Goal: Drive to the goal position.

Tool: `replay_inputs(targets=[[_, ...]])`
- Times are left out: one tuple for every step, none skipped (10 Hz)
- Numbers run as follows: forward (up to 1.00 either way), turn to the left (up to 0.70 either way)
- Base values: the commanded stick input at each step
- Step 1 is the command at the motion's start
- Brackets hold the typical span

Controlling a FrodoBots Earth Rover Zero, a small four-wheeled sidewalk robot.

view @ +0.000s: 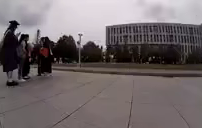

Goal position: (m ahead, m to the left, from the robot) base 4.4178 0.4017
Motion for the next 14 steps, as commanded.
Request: replay_inputs(targets=[[0.6,0.01],[0.6,0.01],[0.6,0.01],[0.6,0.01],[0.6,0.01],[0.6,0.01],[0.6,0.01],[0.6,0.01],[0.6,0.01],[0.6,0.01],[0.6,0.01],[0.6,0.01],[0.6,0.01],[0.6,0.01]])
